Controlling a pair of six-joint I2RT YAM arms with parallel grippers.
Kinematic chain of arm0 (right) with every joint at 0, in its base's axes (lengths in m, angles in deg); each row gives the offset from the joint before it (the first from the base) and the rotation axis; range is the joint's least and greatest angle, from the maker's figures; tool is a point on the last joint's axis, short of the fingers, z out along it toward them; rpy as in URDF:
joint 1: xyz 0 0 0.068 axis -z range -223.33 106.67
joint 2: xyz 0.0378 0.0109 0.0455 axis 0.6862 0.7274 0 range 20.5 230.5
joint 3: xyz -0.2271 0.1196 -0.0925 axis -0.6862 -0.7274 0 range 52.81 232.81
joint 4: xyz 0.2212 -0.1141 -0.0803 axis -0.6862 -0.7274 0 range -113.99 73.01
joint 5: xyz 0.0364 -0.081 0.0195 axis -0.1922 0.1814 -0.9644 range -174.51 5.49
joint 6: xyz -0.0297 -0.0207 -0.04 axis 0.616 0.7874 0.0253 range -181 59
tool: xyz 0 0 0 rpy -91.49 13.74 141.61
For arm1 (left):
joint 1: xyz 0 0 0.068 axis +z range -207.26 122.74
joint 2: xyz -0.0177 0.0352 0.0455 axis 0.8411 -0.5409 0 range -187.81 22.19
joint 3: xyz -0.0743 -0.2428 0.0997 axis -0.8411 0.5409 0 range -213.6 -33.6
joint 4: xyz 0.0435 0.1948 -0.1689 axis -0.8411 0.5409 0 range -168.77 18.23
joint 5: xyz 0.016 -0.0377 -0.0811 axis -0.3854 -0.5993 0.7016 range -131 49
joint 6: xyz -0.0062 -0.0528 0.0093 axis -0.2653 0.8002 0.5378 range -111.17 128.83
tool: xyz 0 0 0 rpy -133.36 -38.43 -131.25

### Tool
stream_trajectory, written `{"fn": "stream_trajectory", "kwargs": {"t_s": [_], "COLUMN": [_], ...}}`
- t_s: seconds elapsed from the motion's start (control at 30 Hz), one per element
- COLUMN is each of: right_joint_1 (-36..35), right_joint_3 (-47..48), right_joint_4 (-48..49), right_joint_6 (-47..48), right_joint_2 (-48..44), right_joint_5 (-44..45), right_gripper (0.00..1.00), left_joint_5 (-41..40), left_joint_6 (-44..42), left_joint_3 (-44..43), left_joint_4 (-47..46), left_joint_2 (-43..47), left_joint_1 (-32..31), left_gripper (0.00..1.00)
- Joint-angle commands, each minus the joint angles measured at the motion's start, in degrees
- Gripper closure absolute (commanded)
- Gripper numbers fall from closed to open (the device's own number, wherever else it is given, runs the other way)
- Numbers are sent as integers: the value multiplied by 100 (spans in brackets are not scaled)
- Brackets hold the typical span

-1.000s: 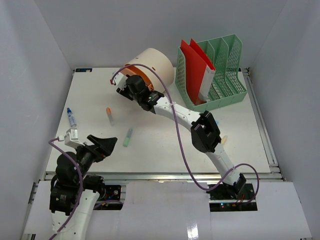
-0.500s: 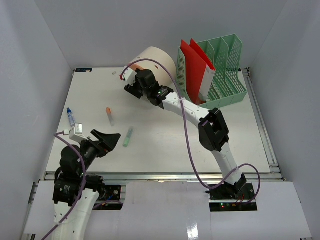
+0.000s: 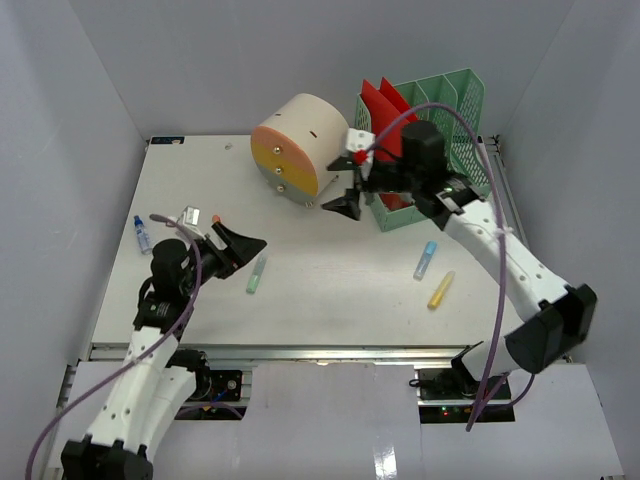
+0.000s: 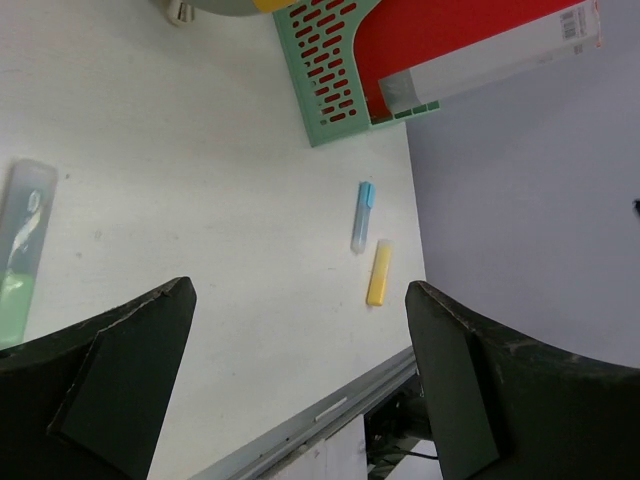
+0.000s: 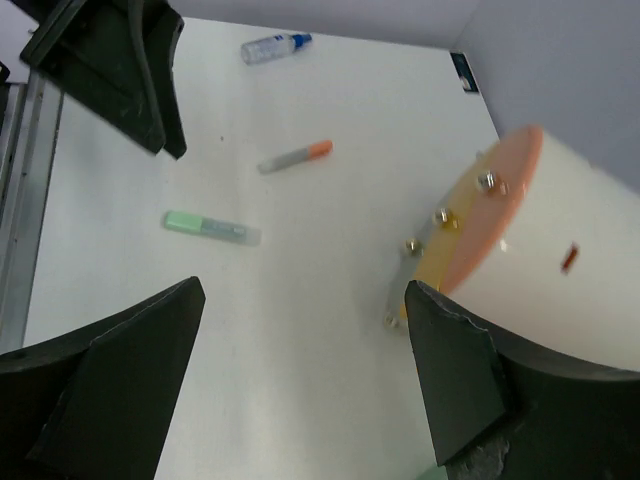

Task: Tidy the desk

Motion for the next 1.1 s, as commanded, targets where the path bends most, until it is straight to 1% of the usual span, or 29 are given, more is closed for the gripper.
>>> {"fn": "stream_trajectory", "kwargs": {"t_s": [0.0, 0.1, 0.2, 0.27, 0.37, 0.5, 0.77, 0.87, 0.93, 1.07], "right_joint_1": [1092, 1758, 2165, 2477, 2858, 3099, 3228, 3239, 3239, 3250], "right_joint_3": [-1757, -2961, -3585, -4014, -4054, -4189, -4221, -4226, -4217, -4208], "right_joint_4": [-172, -62, 30, 235, 372, 377, 381, 376, 378, 381], "right_joint_6": [-47, -36, -12, -146, -181, -190, -215, -217, -236, -250], "right_joint_2": [-1013, -1650, -2142, -2307, -2409, -2426, -2561, -2575, -2564, -2549], "right_joint_5": [-1558, -2070, -2448, -2605, -2742, -2949, -2802, -2787, -2781, -2777], "right_gripper": [12, 13, 13, 13, 13, 14, 15, 15, 15, 15], "left_joint_5": [846, 971, 985, 957, 851, 835, 891, 894, 894, 984], "left_joint_6": [193, 249, 191, 199, 418, 792, 902, 878, 911, 1007], "left_joint_3": [-25, -454, -903, -1320, -1698, -2176, -3368, -3719, -3876, -4059], "left_joint_4": [-2428, -3416, -4071, -4345, -4784, -5270, -5239, -5060, -4961, -4865], "left_joint_2": [-1490, -2880, -3794, -4585, -5283, -6282, -7419, -7650, -7765, -7964], "left_joint_1": [29, 29, 31, 53, 96, 152, 198, 218, 258, 355], "left_gripper": [3, 3, 3, 3, 5, 14, 23, 28, 35, 40]}}
